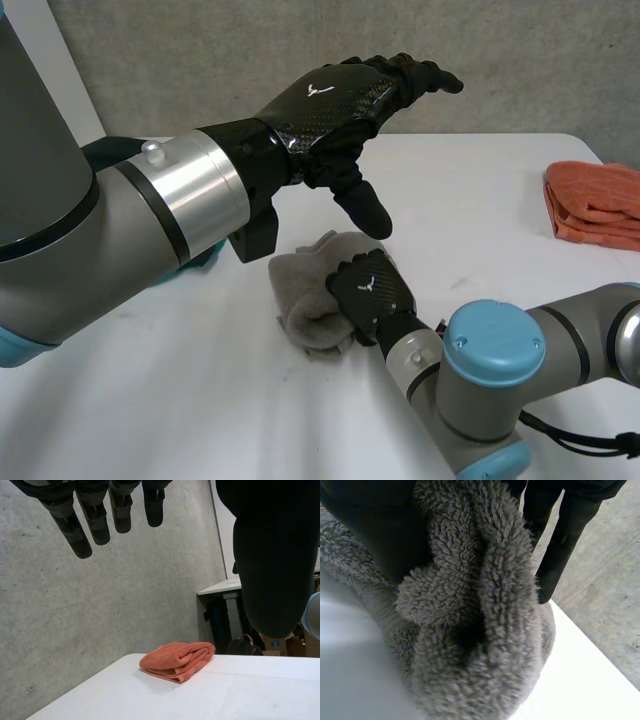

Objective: Fold the laundry.

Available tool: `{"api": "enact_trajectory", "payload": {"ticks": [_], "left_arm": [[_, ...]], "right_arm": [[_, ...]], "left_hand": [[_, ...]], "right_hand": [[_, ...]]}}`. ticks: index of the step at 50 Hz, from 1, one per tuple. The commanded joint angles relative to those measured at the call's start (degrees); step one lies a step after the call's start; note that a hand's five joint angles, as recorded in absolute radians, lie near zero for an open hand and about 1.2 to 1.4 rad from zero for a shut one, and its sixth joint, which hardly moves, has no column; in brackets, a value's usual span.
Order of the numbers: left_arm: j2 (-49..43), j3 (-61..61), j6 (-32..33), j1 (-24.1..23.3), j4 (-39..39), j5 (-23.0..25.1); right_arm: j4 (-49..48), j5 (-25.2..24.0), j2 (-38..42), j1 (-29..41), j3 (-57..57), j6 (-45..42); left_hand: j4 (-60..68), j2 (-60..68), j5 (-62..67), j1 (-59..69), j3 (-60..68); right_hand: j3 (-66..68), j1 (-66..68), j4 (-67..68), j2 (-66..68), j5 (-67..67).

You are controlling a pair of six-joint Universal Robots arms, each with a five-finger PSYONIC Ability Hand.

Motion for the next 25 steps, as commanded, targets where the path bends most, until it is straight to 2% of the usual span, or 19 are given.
{"api": "enact_trajectory", "payload": {"ticks": [1,7,11,19,25], "left_arm": [[0.60,-0.43,0.01,0.63,0.21,0.19],[1.13,0.18,0.01,0.90,0.56,0.10],[1.57,1.32,-0.08,0.81,1.09,-0.08],[2.01,4.40,-0.26,0.55,1.09,-0.52],[1.57,4.93,-0.26,0.46,1.09,-0.60]], "right_arm": [[-1.31,-0.53,-0.74,-2.86,-3.92,1.42],[1.24,-2.29,-0.57,-5.06,-9.02,2.48],[2.47,-3.25,-0.83,-9.36,-15.17,3.18],[2.56,-5.63,-0.13,-21.92,-30.20,7.66],[2.56,-8.08,4.61,-33.00,-40.83,11.70]], "left_hand": [[-1.86,-1.88,-3.15,-0.75,-2.29],[-1.86,-1.88,-3.15,-0.75,-2.29],[-1.86,-1.88,-3.15,-0.75,-2.29],[-1.86,-1.88,-3.15,-0.75,-2.29],[-1.86,-1.88,-3.15,-0.75,-2.29]], "right_hand": [[14.11,23.87,13.11,16.36,19.48],[14.11,23.87,13.11,16.36,19.48],[14.11,23.87,13.11,16.36,19.48],[14.11,23.87,13.11,16.36,19.48],[14.11,23.87,13.11,16.36,19.48]]}}
